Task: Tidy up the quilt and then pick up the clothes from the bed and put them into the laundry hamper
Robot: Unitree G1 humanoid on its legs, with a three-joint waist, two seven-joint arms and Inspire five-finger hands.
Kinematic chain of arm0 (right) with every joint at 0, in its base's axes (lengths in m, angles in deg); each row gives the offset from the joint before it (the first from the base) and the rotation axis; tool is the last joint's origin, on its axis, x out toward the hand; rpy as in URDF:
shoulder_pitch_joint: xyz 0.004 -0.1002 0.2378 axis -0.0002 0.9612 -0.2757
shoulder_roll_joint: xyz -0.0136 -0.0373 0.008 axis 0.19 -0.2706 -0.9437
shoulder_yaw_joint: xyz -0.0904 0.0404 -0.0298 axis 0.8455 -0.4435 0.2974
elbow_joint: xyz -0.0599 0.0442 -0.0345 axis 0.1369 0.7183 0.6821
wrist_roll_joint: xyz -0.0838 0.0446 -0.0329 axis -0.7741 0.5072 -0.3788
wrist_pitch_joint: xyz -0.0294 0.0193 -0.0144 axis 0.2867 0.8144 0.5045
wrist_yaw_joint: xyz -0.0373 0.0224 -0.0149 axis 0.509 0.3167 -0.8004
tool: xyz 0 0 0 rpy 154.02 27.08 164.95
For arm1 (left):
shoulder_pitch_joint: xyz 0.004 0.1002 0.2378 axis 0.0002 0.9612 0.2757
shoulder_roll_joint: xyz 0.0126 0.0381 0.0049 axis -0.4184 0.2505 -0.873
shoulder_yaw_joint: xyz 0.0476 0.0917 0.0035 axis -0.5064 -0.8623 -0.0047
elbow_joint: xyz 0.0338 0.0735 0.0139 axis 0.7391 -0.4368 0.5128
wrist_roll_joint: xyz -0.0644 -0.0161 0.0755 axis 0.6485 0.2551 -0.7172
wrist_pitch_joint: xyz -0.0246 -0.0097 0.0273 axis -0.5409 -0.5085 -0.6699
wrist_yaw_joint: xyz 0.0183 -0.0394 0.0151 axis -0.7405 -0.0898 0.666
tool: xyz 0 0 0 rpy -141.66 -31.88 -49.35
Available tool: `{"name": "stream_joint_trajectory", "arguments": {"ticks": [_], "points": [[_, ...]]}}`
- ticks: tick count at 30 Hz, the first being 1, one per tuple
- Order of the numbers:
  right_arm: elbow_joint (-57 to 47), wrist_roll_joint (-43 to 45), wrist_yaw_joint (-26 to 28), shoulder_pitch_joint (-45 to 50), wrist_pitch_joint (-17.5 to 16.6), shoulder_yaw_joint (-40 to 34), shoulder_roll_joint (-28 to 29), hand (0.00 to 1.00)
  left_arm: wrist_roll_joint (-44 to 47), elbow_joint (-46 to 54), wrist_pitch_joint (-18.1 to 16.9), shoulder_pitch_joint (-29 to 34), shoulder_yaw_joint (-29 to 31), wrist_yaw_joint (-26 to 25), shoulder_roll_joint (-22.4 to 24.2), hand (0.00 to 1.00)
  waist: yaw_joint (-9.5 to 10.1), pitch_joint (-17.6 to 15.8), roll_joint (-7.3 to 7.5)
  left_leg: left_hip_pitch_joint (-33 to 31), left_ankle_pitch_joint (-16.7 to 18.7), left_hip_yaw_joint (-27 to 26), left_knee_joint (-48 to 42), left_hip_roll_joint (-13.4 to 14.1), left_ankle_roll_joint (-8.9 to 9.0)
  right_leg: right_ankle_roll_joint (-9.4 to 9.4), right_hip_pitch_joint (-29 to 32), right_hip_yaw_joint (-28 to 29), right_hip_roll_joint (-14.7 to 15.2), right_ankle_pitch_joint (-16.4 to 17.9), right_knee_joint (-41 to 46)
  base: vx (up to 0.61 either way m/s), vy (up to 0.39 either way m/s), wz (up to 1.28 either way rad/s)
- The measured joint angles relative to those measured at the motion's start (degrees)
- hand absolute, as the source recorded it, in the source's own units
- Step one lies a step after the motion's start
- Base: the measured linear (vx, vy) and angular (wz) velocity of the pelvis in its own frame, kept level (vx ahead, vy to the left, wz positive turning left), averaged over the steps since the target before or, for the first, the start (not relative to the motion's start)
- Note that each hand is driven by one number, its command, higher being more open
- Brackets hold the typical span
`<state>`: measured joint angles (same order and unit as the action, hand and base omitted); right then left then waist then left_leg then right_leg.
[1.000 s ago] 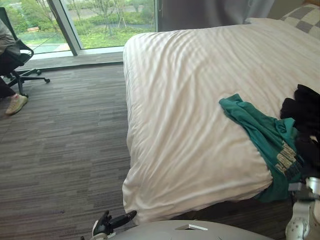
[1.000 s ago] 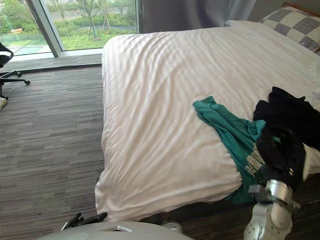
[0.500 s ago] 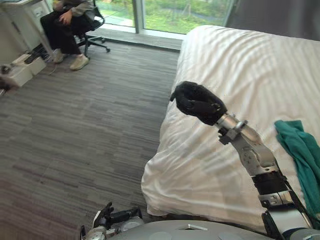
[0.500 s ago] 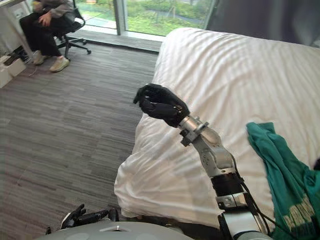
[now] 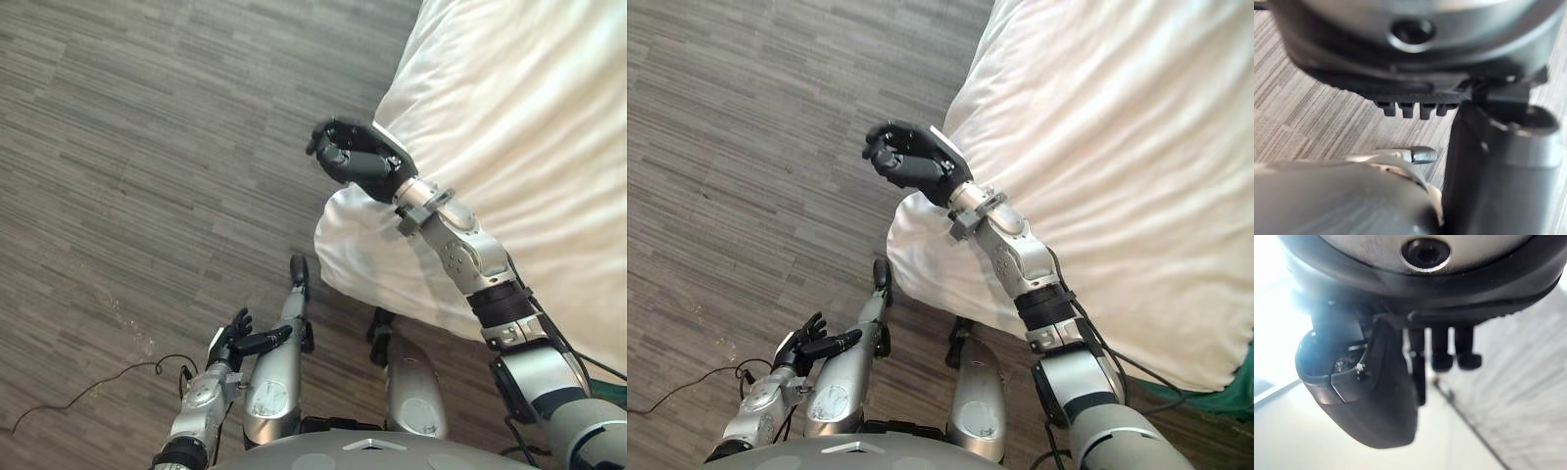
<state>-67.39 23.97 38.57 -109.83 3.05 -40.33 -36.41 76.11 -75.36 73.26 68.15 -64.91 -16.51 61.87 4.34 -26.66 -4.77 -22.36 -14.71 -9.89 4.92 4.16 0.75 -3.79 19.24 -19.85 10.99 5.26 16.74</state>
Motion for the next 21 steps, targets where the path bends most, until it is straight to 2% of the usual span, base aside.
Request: {"name": "stream_joint_trajectory", "arguments": {"ticks": [4, 7, 9, 12, 14, 18, 21], "points": [[1.36, -3.97, 3.76, 2.69, -1.67, 0.14, 0.31, 0.00, 0.45, -0.54, -0.54, -1.33, -2.36, -0.52, -0.60, 1.00, -0.75, -0.03, 0.03, -0.95, 0.01, -0.13, -0.03, -1.01, -0.16, -0.46, 1.86, 1.56, 1.06, 0.69, 1.63, 0.05, 0.037, 0.04], [4.14, -6.67, 9.05, 3.27, -5.30, -1.60, 1.91, 0.00, 0.51, -1.09, -1.40, -1.89, -3.70, -0.50, -1.11, 1.00, -1.44, -0.07, 0.13, -0.82, 0.18, -0.37, -0.04, -1.43, -0.08, -0.78, 1.81, 2.70, 1.10, 1.09, 0.95, 0.03, 0.016, 0.01], [4.63, -6.74, 12.05, 4.10, -6.47, -2.21, 2.07, 0.00, 1.08, -1.71, -1.78, -2.40, -3.97, -0.49, -1.12, 1.00, -1.55, -0.15, 0.27, -0.49, 0.38, -0.62, -0.04, -1.54, -0.11, -1.00, 1.37, 3.04, 1.06, 0.93, 0.15, 0.05, 0.007, -0.06], [4.62, -6.74, 17.36, 8.02, -7.88, -2.32, 2.07, 0.00, 1.13, -2.02, -1.96, -2.46, -4.17, -0.40, -1.48, 1.00, -1.88, -0.51, 0.92, 1.07, 0.93, -0.70, -0.06, -1.79, -0.17, -1.41, -0.73, 3.26, 0.83, 0.64, -1.67, 0.07, 0.000, 0.02], [4.56, -7.60, 22.80, 13.83, -8.32, -2.02, 2.27, 0.00, 1.11, -1.98, -1.97, -2.40, -4.06, -0.32, -1.91, 1.00, -2.04, -0.87, 1.98, 3.23, 1.88, -0.84, -0.06, -2.12, -0.01, -1.57, -3.66, 3.33, 0.84, 0.54, -3.50, 0.11, -0.011, 0.02], [5.24, -8.79, 29.28, 22.50, -7.90, -0.89, 2.78, 0.00, 1.06, -2.07, -2.00, -2.21, -3.65, 0.25, -2.25, 1.00, -3.40, -1.23, 3.77, 5.71, 2.29, -1.33, -0.07, -2.58, -0.34, -2.93, -7.23, 4.06, 0.85, -0.38, -5.89, 0.16, -0.015, -0.08], [6.70, -8.85, 32.25, 29.43, -3.48, 2.22, 2.94, 0.00, 0.61, -2.40, -2.01, -1.99, -3.75, 0.30, -2.24, 1.00, -4.36, -0.93, 4.66, 9.09, 3.19, -2.30, -0.06, -2.85, 0.00, -3.34, -10.52, 4.86, 0.71, -0.64, -7.15, 0.10, -0.011, -0.17]]}}
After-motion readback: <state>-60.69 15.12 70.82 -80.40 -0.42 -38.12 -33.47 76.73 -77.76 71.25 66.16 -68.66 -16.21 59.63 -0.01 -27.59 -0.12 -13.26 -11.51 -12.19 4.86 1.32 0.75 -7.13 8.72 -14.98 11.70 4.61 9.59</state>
